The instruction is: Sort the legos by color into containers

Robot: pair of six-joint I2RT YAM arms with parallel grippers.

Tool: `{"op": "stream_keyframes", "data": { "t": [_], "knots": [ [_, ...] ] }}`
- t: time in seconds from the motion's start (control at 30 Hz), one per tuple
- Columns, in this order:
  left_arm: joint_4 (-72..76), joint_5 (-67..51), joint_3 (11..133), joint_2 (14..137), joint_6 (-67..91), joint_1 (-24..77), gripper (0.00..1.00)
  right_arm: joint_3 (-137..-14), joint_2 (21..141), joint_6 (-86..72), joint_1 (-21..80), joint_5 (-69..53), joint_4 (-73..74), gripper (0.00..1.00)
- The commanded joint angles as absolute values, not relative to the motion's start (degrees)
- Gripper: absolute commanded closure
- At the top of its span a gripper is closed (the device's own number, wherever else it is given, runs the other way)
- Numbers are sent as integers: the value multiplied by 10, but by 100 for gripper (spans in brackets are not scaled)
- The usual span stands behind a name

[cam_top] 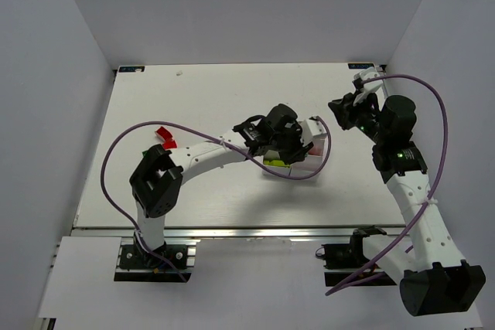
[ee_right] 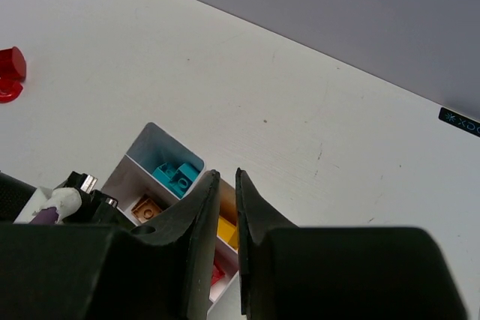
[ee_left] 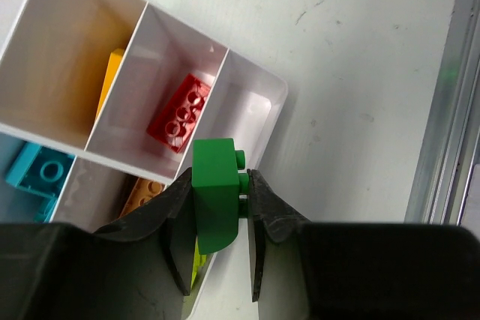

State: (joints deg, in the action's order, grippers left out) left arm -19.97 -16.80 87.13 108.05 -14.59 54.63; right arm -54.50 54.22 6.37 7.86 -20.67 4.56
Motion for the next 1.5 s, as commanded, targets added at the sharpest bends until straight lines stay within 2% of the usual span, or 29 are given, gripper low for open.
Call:
{"op": "stream_keyframes", "data": {
  "t": [0.0, 0.3, 0.33, 0.4, 0.43, 0.57, 0.67, 0.8, 1.0, 1.07, 1.17, 1.2, 1.23, 1.27, 1.3, 1.37, 1.4, 1.47],
  "knots": [
    [-179, -192, 902, 1091, -153, 558, 100, -548, 548, 61, 75, -203, 30, 80],
    [-174, -196, 926, 1128, -146, 574, 100, -543, 548, 62, 68, -206, 27, 79],
    [-175, -194, 927, 1129, -147, 574, 97, -543, 548, 61, 67, -207, 26, 79],
    [-175, -183, 925, 1132, -148, 574, 89, -543, 548, 60, 65, -210, 26, 79],
    [-171, -177, 923, 1132, -149, 574, 77, -542, 548, 60, 64, -211, 25, 79],
    [-154, -147, 913, 1122, -151, 577, 54, -541, 548, 60, 61, -215, 25, 79],
    [-148, -128, 913, 1114, -155, 581, 41, -541, 547, 58, 60, -219, 25, 79],
    [-147, -117, 913, 1114, -155, 581, 37, -540, 545, 58, 59, -221, 26, 78],
    [-144, -56, 905, 1072, -99, 574, 41, -548, 542, 62, 56, -232, 25, 76],
    [-146, -24, 877, 1043, -57, 550, 44, -557, 546, 62, 55, -242, 25, 72],
    [-170, -8, 807, 961, 60, 490, 46, -578, 564, 56, 54, -252, 25, 57],
    [-186, -9, 786, 909, 109, 473, 46, -593, 585, 53, 54, -254, 25, 48],
    [-194, 11, 744, 881, 129, 439, 44, -603, 598, 48, 54, -258, 35, 43],
    [-202, 19, 726, 854, 149, 425, 39, -616, 618, 47, 56, -268, 46, 40],
    [-221, 28, 713, 799, 171, 411, 30, -653, 663, 50, 61, -289, 82, 32],
    [-236, 65, 693, 746, 181, 383, 22, -698, 739, 95, 111, -299, 132, 21],
    [-249, 89, 693, 722, 188, 381, 15, -716, 763, 118, 136, -289, 152, 11],
    [-262, 140, 700, 665, 199, 368, 2, -759, 822, 156, 216, -273, 188, 11]
  ]
}}
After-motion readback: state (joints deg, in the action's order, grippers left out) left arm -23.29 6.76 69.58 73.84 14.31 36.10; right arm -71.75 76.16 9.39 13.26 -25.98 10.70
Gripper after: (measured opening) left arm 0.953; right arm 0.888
